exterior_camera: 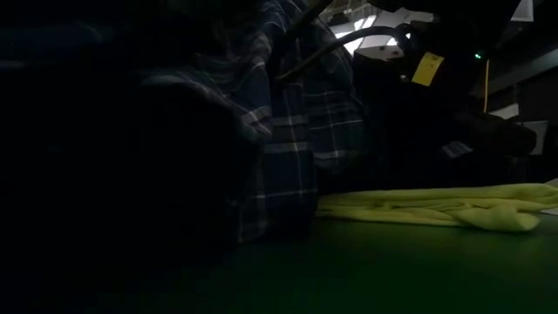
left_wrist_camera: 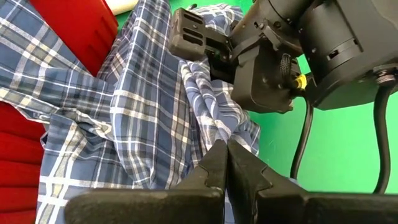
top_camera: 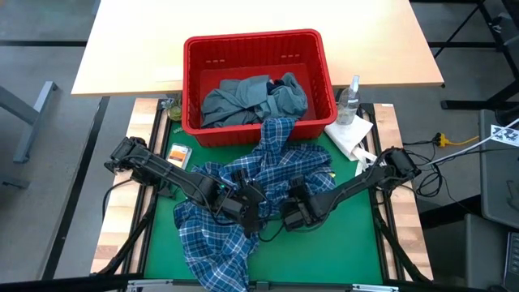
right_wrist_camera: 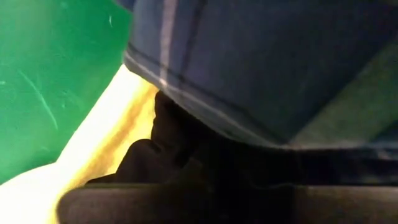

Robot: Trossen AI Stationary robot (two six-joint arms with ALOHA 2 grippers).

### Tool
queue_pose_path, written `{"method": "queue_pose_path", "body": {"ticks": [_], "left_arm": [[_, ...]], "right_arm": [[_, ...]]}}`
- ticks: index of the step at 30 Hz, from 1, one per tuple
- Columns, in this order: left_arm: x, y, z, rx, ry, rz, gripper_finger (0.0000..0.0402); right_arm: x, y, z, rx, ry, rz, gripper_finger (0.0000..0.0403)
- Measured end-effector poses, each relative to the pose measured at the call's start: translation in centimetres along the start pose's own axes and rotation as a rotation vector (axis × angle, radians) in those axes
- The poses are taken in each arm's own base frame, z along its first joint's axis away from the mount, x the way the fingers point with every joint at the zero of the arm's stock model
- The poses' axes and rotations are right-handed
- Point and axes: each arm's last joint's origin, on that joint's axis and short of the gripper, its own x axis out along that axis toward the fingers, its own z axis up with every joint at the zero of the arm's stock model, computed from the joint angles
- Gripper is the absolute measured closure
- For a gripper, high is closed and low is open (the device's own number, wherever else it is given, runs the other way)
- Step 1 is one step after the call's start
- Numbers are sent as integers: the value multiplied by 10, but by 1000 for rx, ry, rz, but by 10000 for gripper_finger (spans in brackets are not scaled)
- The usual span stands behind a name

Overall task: Fold Laundry from Bin
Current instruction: Fold the blue shirt

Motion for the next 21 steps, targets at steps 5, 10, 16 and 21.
{"method": "queue_pose_path", "body": {"ticks": [5, 10, 16, 21], "left_arm": [[0, 0, 0, 0, 0, 0, 402], [0, 0, 0, 0, 0, 0, 402], [0, 0, 0, 0, 0, 0, 402], [0, 0, 0, 0, 0, 0, 402]], "right_arm": [[0, 0, 0, -1, 1, 2, 381], [-2, 0, -3, -14, 23, 42, 398], [-10, 4, -6, -32, 27, 97, 400], [-16, 15, -8, -64, 16, 119, 400]]}}
